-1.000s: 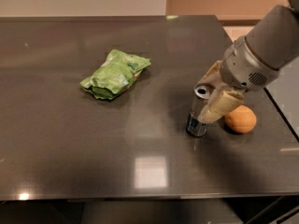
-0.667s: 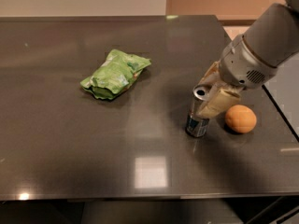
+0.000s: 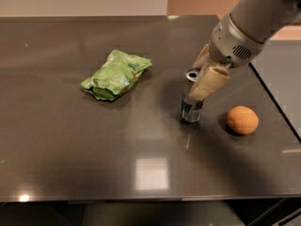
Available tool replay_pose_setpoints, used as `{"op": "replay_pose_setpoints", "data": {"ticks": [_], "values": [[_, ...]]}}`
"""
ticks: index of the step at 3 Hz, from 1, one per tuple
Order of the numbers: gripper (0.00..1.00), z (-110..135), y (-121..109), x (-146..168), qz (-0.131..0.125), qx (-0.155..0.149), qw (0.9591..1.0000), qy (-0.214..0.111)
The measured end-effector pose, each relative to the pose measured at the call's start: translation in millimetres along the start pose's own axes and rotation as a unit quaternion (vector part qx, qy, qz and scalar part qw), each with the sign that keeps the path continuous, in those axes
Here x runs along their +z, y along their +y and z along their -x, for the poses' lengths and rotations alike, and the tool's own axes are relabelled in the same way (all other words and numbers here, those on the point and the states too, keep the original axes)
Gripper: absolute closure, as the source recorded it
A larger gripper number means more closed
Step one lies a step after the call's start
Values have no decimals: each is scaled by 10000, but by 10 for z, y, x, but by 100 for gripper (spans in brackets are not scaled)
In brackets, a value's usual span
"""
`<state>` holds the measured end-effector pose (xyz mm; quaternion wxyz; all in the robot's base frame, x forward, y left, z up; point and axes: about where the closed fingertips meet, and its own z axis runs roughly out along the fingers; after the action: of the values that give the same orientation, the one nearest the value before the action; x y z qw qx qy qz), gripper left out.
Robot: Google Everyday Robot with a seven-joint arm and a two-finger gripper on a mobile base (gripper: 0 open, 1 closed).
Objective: Move redbull can near green rice chip bag
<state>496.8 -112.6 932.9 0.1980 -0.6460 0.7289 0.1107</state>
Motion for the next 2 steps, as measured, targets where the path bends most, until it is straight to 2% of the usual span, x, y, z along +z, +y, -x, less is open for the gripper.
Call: {"op": "replay_pose_setpoints", "data": {"ticks": [1, 2], "values": [[100, 364, -289, 6, -57, -72, 9999, -146], [100, 837, -527, 159, -32, -301, 9988, -375]]}}
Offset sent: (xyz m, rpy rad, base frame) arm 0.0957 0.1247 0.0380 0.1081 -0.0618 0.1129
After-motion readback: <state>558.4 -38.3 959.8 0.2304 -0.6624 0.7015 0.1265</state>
